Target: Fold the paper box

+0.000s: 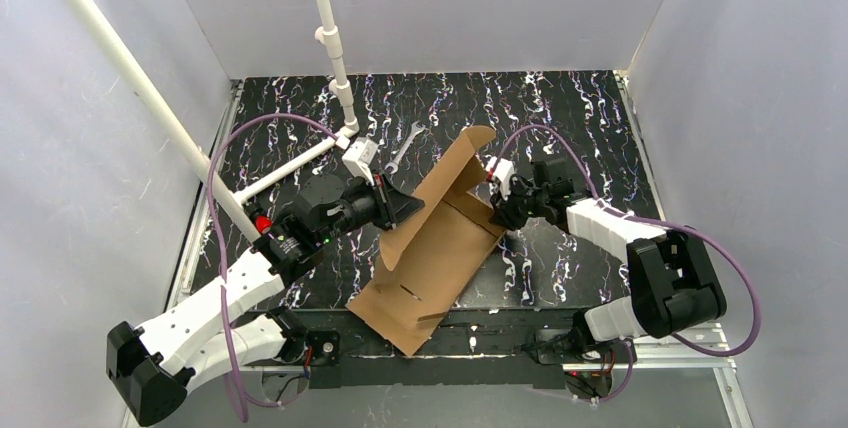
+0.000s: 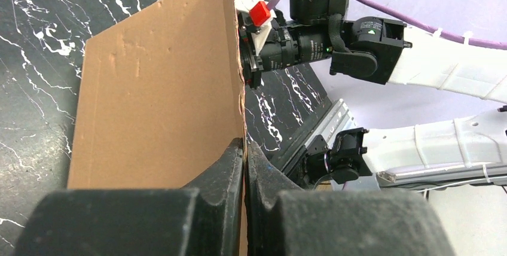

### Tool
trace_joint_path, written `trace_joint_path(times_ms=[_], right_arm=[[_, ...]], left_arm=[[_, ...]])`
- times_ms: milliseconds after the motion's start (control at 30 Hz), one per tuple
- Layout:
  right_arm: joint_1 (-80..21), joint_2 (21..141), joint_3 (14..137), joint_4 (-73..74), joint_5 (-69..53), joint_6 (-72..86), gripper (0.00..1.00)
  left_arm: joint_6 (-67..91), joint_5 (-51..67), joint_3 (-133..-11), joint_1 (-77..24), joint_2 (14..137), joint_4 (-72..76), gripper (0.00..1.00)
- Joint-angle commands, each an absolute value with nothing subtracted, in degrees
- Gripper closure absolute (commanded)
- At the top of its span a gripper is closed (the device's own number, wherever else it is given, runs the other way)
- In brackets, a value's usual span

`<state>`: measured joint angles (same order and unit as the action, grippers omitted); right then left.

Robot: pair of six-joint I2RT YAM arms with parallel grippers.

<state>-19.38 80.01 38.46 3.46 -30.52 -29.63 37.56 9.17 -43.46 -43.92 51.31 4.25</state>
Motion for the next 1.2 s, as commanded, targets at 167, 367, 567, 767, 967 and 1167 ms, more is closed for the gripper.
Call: trace_joint_path(times_ms=[167, 367, 567, 767, 967, 1167], right_arm=[[-19.42, 80.12, 39.49, 1.24, -28.07, -26.59, 0.84], [-17.49, 79.77, 39.09, 1.65, -29.76, -25.36, 0.87], [-15.83, 80.39, 39.36, 1.90, -30.20, -24.25, 0.87], [-13.85, 80.51, 39.72, 1.94, -30.49, -23.09, 0.87], [-11.15, 80.45, 39.78, 2.40, -31.48, -22.14, 0.87], [-10.24, 80.98, 39.64, 2.21, -32.52, -21.30, 0.87]], left_arm=[[37.66, 9.04, -41.47, -43.01, 48.34, 7.85, 0.75], [33.33, 4.02, -40.46, -42.37, 43.46, 2.70, 0.31], [26.90, 9.98, -39.48, -42.27, 39.10, -1.00, 0.07], [24.34, 10.53, -32.44, -42.26, 27.02, -2.80, 0.02], [26.28, 10.32, -20.31, -42.32, 15.15, 3.31, 0.02], [19.39, 13.68, -18.85, -42.34, 9.20, 4.05, 0.02]])
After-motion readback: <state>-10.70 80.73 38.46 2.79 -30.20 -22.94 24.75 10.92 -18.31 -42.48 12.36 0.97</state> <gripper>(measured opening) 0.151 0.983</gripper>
